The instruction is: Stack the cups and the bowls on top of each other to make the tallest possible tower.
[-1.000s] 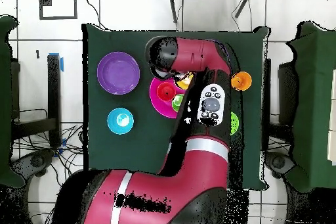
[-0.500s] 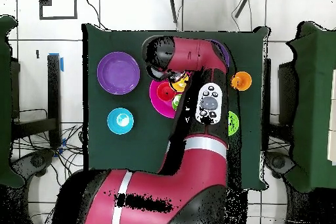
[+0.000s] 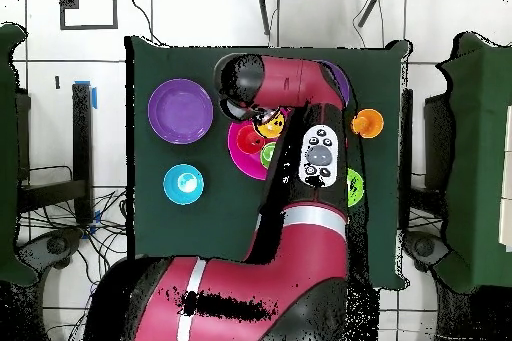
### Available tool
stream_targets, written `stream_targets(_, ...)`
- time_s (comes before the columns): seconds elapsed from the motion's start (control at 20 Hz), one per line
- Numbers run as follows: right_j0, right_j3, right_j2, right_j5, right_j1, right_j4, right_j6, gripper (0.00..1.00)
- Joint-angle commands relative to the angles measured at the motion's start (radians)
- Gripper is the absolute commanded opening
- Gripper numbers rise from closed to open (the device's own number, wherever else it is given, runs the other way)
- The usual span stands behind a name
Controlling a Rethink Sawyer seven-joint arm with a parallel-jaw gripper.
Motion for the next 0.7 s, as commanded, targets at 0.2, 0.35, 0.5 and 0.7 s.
stream_targets(0.2, -0.029, 0.016, 0.126, 0.074, 0.037, -0.072, -0.273, 0.00)
stream_targets(0.35, -0.034, 0.022, 0.131, 0.085, 0.035, -0.071, -0.281, 0.00)
stream_targets(0.5, -0.036, 0.009, 0.130, 0.091, 0.047, -0.073, -0.277, 0.00)
stream_targets(0.7, -0.050, 0.012, 0.145, 0.104, 0.063, -0.062, -0.280, 0.00)
